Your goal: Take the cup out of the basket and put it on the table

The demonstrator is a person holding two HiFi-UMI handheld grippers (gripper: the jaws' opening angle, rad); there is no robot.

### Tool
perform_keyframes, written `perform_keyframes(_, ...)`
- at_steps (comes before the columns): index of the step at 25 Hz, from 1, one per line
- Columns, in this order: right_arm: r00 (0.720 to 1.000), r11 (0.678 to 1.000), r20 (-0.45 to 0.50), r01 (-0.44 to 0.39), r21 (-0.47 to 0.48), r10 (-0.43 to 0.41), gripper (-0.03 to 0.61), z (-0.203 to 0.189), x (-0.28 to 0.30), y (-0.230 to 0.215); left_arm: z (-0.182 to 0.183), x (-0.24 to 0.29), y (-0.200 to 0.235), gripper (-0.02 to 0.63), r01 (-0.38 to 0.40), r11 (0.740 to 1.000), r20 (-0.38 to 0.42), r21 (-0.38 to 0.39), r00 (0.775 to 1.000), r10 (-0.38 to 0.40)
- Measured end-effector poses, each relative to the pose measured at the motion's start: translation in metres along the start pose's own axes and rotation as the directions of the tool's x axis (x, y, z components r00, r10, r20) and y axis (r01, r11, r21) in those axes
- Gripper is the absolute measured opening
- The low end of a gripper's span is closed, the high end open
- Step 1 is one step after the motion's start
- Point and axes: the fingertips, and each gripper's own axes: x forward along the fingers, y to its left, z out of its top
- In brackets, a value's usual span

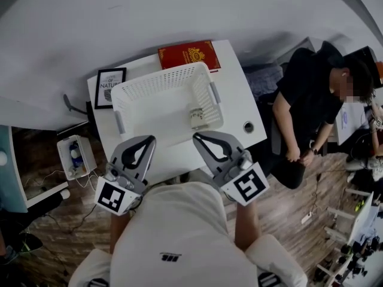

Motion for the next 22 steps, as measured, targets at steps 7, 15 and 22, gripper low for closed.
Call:
perform_keyframes(7,0.997,0.999,-0.073,-0.012,-0.033,0.009,0.014,-0.017,0.005,-0.031,-0.01,0.018,0.011,0.009,-0.024,1.0,-0.046,0.003,0.999,0.024)
perform_keyframes(15,0.947,0.978,-0.32,-0.093,-0.188,0.029,0.015,-0.056,0.015,-0.057,-0.021,0.033,0.025,0.009,-0.037,0.999,-0.065,-0.02,0.997,0.035)
perform_keyframes(22,0.922,0.972,-0.386,-0.122,-0.201,0.036,0.015,-0.072,0.027,-0.066,-0.029,0.044,0.03,0.009,-0.024,0.999,-0.075,-0.031,0.997,0.022)
